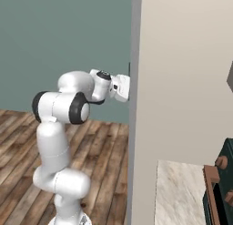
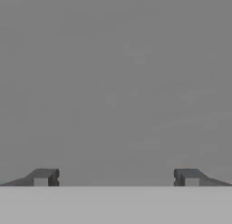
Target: Place the kiwi in the correct fridge rack based on whether it is a fruit or vegetable. Finally, close the fridge door.
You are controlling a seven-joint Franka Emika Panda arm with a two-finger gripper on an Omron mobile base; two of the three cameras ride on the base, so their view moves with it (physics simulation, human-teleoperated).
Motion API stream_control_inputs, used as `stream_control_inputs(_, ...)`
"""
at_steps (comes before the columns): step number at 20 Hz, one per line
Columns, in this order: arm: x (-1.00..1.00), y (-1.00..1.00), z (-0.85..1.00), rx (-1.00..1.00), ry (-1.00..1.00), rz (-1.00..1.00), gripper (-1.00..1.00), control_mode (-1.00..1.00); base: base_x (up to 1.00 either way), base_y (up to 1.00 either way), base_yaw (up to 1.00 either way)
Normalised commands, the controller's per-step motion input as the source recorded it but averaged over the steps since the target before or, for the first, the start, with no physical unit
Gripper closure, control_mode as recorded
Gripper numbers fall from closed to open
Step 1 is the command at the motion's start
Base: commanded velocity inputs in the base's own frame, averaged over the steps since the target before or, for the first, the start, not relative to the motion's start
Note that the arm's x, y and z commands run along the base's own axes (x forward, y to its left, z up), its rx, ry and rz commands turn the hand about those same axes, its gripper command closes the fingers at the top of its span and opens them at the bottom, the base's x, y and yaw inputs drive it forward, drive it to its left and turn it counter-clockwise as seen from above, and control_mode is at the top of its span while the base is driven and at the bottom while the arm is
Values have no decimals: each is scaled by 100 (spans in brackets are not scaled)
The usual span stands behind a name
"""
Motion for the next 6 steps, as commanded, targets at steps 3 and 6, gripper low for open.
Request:
stream_control_inputs(3,-10,-36,-17,0,-6,-20,-100,-100,0,0,0)
stream_control_inputs(6,-44,-15,-21,0,-9,-16,-100,-100,0,0,0)
